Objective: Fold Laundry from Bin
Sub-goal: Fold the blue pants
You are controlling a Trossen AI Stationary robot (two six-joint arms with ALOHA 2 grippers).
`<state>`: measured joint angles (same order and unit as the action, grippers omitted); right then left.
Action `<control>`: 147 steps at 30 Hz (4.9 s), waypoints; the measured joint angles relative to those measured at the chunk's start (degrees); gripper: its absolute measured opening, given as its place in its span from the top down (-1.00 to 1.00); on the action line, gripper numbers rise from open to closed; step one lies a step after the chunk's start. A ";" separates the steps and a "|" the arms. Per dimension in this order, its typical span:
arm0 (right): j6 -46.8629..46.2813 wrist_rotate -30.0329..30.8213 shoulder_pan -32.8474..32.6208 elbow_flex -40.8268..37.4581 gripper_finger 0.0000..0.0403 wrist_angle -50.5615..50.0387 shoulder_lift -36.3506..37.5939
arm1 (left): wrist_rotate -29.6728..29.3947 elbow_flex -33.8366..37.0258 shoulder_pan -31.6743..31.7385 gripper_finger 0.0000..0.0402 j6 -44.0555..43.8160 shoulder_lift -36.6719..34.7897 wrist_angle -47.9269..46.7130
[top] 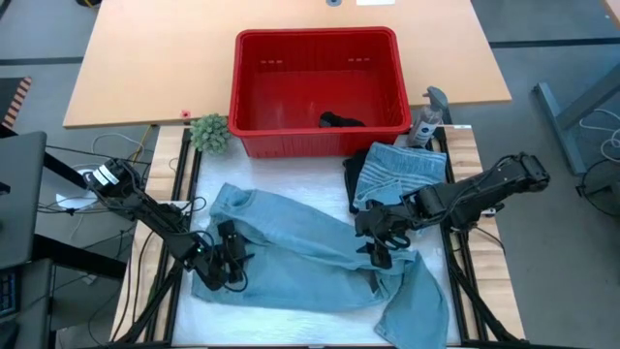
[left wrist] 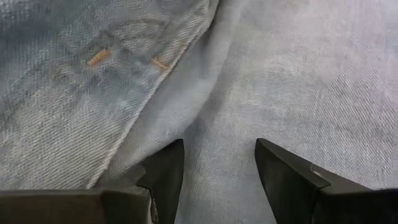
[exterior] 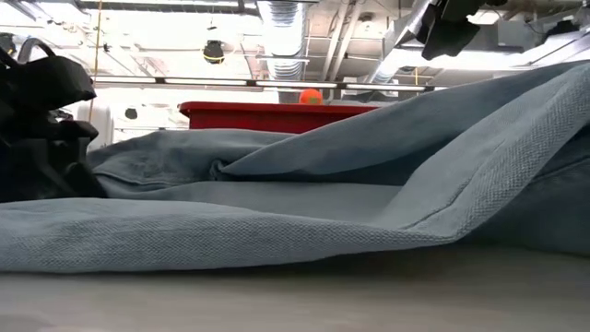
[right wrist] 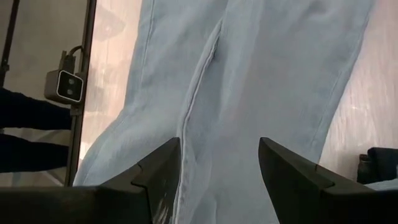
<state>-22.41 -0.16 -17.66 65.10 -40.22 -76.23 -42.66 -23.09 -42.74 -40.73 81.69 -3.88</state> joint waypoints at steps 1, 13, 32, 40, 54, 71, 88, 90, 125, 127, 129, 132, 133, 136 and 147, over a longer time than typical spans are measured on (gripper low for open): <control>0.00 0.01 -0.03 0.00 -0.19 -0.01 0.00 | 0.34 0.00 0.00 0.05 -0.22 0.00 0.06; -5.69 -3.77 -0.10 0.00 -0.19 4.24 0.00 | -2.55 -0.07 1.79 0.06 -21.13 0.00 11.33; -2.75 -2.71 -0.64 0.00 -0.19 6.04 0.00 | 19.53 -3.65 1.56 0.13 -24.18 -0.04 31.11; -2.56 -2.71 -0.62 0.00 -0.19 5.91 0.00 | 15.75 -18.23 -0.96 0.67 -19.60 7.47 5.01; 0.40 3.67 0.19 0.00 -0.19 1.68 0.00 | 21.63 -19.41 -9.31 1.00 -38.64 14.95 8.92; 2.46 2.62 0.41 0.02 -0.19 2.04 -9.15 | 0.11 -29.69 -10.88 1.00 -41.55 13.37 -6.03; 3.44 1.84 0.16 0.02 -0.19 5.81 -8.94 | 9.62 -28.65 -2.85 1.00 -35.34 24.33 1.74; 2.88 2.21 0.19 0.02 -0.19 6.84 -8.94 | 10.91 -28.70 -3.77 1.00 -36.60 25.03 2.06; 0.44 15.06 6.20 0.04 -0.19 5.30 -26.97 | 13.27 -28.74 -15.50 1.00 -48.69 25.18 0.70; 0.42 14.77 6.15 0.04 -0.19 5.37 -26.97 | 12.78 -28.74 -15.52 1.00 -48.93 25.20 0.63; 0.43 13.55 6.11 0.04 -0.18 5.47 -26.97 | 12.55 -28.72 -15.54 1.00 -48.97 25.20 0.61; 0.21 11.59 6.09 0.08 -0.06 5.33 -27.72 | 12.53 -28.72 -15.54 1.00 -48.91 25.22 0.61; 0.08 10.81 6.09 0.09 0.02 5.15 -28.21 | 12.49 -28.70 -15.54 1.00 -48.91 25.22 0.59; -0.04 8.25 6.03 0.26 0.36 5.20 -30.15 | 12.43 -28.70 -15.54 1.00 -48.92 25.22 0.40; 0.37 9.37 6.91 4.40 0.88 -2.49 -29.67 | 12.20 -28.70 -15.54 1.00 -48.81 25.24 -0.46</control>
<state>-22.04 9.20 -10.75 69.50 -42.70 -105.90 -30.46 -51.79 -58.28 -89.54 106.94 -4.34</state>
